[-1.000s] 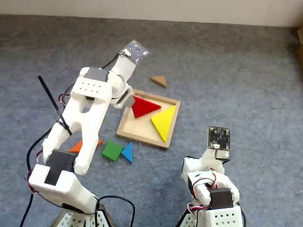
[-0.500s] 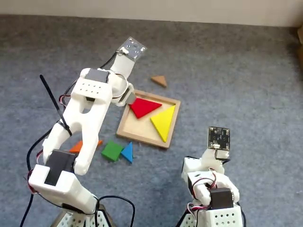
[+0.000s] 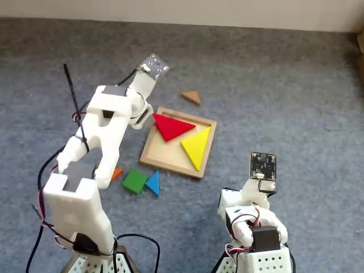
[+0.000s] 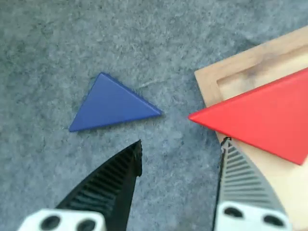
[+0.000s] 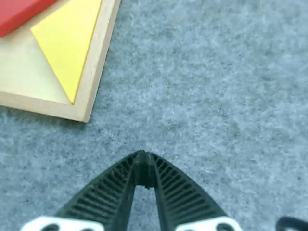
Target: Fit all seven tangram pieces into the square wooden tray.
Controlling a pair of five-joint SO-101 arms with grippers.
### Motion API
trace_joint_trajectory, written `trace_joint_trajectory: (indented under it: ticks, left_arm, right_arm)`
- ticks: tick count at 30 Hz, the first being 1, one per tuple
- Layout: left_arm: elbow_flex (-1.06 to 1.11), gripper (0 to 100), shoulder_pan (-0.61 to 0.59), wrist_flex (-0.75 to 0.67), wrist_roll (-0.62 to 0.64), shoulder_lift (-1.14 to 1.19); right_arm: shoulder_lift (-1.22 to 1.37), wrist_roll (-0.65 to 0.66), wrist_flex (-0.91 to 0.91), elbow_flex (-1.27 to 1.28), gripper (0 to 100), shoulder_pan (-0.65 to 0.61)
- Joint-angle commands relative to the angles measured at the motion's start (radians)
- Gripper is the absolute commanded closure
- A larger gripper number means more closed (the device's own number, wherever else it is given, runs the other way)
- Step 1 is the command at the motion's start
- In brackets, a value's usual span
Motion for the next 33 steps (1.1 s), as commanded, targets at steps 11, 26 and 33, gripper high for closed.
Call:
trace_joint_trajectory:
  ticks: [11,26,33]
  left_arm:
    - [-0.199,74,0.173,0.153,0.075,0.061]
    - [-0.263,74,0.114,0.311,0.069,-0.070]
    - [-0.271,74,0.093,0.307,0.068,0.058]
  right_arm:
    - [-0.016,0.008,-0.022,0.119,99.4,0.016]
    - [-0.016,0.008,-0.022,0.119,99.4,0.016]
    - [-0.016,0.008,-0.022,0.119,99.4,0.016]
